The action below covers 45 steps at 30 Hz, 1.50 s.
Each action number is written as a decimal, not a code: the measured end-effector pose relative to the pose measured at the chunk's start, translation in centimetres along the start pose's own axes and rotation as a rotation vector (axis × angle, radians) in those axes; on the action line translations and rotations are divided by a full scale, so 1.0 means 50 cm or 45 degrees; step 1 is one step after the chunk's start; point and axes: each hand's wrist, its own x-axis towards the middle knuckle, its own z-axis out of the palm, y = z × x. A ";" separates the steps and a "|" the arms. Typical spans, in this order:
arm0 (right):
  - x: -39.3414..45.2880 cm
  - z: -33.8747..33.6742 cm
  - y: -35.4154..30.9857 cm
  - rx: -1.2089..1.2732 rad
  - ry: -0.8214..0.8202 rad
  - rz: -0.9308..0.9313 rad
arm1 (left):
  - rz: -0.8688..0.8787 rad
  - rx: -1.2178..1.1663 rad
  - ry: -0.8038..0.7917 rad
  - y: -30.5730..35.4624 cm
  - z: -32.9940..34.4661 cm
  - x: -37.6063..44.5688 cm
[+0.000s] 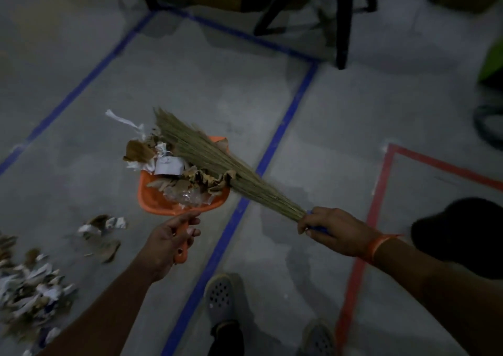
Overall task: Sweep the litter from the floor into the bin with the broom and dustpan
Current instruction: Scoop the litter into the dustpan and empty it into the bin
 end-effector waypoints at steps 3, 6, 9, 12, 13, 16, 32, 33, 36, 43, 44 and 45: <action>-0.121 0.005 0.051 0.044 0.076 0.099 | -0.018 0.062 -0.088 -0.005 0.101 0.016; -0.228 0.017 0.090 0.078 0.155 0.185 | -0.046 0.169 -0.166 -0.012 0.190 0.034; -0.323 0.044 0.119 0.110 0.240 0.271 | -0.046 0.298 -0.270 -0.012 0.280 0.048; -0.412 0.083 0.142 0.197 0.343 0.365 | -0.071 0.372 -0.379 -0.013 0.373 0.065; -0.441 0.096 0.147 0.216 0.377 0.400 | -0.073 0.404 -0.418 -0.017 0.401 0.072; -0.521 0.132 0.156 0.272 0.464 0.496 | -0.070 0.484 -0.527 -0.030 0.476 0.087; -0.846 0.294 0.203 0.451 0.831 0.964 | -0.115 0.786 -0.960 -0.122 0.922 0.104; -0.862 0.301 0.209 0.450 0.853 0.980 | -0.119 0.799 -0.979 -0.132 0.946 0.105; -0.907 0.324 0.236 0.439 0.866 1.026 | -0.131 0.837 -1.021 -0.162 1.016 0.108; -0.987 0.381 0.320 0.440 0.861 1.118 | -0.224 0.933 -1.062 -0.229 1.164 0.123; -0.995 0.379 0.329 0.449 0.845 1.151 | -0.230 0.936 -1.062 -0.240 1.183 0.130; -1.003 0.377 0.337 0.451 0.838 1.179 | -0.238 0.939 -1.055 -0.249 1.202 0.135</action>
